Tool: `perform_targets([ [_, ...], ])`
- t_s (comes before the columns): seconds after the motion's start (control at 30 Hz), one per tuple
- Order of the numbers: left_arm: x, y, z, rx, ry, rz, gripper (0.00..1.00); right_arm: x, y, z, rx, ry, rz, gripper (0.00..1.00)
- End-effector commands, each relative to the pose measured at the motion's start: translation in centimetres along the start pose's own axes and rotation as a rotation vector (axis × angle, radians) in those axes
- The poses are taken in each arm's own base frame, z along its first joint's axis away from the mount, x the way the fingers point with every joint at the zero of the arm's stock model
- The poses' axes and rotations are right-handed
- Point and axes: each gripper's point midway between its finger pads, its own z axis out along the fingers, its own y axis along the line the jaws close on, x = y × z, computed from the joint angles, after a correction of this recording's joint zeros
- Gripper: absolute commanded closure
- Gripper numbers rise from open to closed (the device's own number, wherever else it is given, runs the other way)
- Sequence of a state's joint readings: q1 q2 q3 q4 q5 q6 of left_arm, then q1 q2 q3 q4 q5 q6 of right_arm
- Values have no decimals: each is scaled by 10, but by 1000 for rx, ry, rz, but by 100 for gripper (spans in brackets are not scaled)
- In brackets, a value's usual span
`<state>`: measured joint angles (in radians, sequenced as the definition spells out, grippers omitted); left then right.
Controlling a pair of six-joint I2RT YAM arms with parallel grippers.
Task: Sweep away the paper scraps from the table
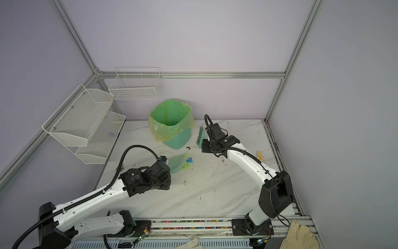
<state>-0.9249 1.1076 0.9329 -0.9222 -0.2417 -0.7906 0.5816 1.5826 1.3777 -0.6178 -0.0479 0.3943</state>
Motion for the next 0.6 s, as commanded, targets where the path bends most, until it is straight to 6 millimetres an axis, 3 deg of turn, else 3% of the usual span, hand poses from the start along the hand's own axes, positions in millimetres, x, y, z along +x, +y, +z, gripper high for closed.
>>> perform_targets([
  [0.0, 13, 5, 7, -38, 11, 23, 100, 4, -16, 0, 101, 32, -115, 100],
  [0.37, 37, 3, 13, -82, 62, 125, 100, 6, 27, 12, 194, 48, -425, 100],
  [0.57, 40, -2, 16, -114, 74, 189, 100, 9, 28, 18, 273, 65, -535, 100],
])
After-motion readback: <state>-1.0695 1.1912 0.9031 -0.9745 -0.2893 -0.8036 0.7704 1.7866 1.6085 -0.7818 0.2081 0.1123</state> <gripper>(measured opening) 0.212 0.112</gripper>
